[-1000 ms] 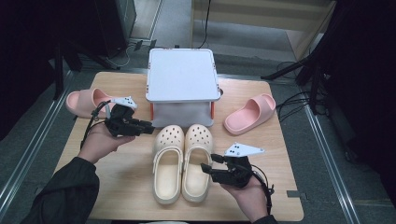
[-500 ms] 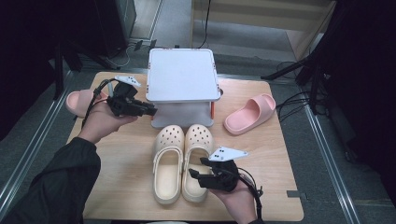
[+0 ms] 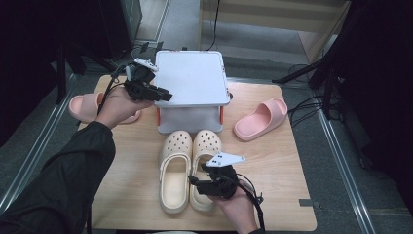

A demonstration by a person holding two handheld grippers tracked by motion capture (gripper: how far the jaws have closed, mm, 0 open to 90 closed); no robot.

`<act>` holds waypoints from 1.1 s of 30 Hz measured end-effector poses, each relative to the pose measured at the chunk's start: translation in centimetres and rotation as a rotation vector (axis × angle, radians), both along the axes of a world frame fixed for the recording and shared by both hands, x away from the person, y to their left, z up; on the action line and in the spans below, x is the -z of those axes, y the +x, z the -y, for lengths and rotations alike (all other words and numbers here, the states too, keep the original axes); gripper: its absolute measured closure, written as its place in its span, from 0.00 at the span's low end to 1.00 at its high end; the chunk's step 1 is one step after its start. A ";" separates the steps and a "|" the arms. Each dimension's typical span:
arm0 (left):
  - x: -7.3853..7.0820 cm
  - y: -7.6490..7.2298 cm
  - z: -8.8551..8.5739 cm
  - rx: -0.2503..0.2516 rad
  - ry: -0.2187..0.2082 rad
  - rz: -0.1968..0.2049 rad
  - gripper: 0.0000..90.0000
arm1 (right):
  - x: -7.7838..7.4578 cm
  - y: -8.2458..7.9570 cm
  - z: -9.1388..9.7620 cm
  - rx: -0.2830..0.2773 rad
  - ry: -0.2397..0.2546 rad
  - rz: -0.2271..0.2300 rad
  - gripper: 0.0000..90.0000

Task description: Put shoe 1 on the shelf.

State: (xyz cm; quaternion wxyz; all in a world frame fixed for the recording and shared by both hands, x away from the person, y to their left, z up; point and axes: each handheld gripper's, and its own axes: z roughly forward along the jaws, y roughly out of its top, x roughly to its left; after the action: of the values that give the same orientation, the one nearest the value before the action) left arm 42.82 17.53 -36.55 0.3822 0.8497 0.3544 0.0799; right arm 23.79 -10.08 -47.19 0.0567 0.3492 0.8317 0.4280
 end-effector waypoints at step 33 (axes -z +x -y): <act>0.8 0.7 0.5 0.013 0.025 0.010 0.88 | 2.4 2.6 -3.6 0.244 -0.088 -0.033 0.67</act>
State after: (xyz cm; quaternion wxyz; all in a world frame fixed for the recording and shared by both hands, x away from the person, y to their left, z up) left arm 43.51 17.06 -37.32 0.3738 0.8563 0.3458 0.0859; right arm 26.40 -6.51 -49.62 0.1097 0.4522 0.8016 0.3753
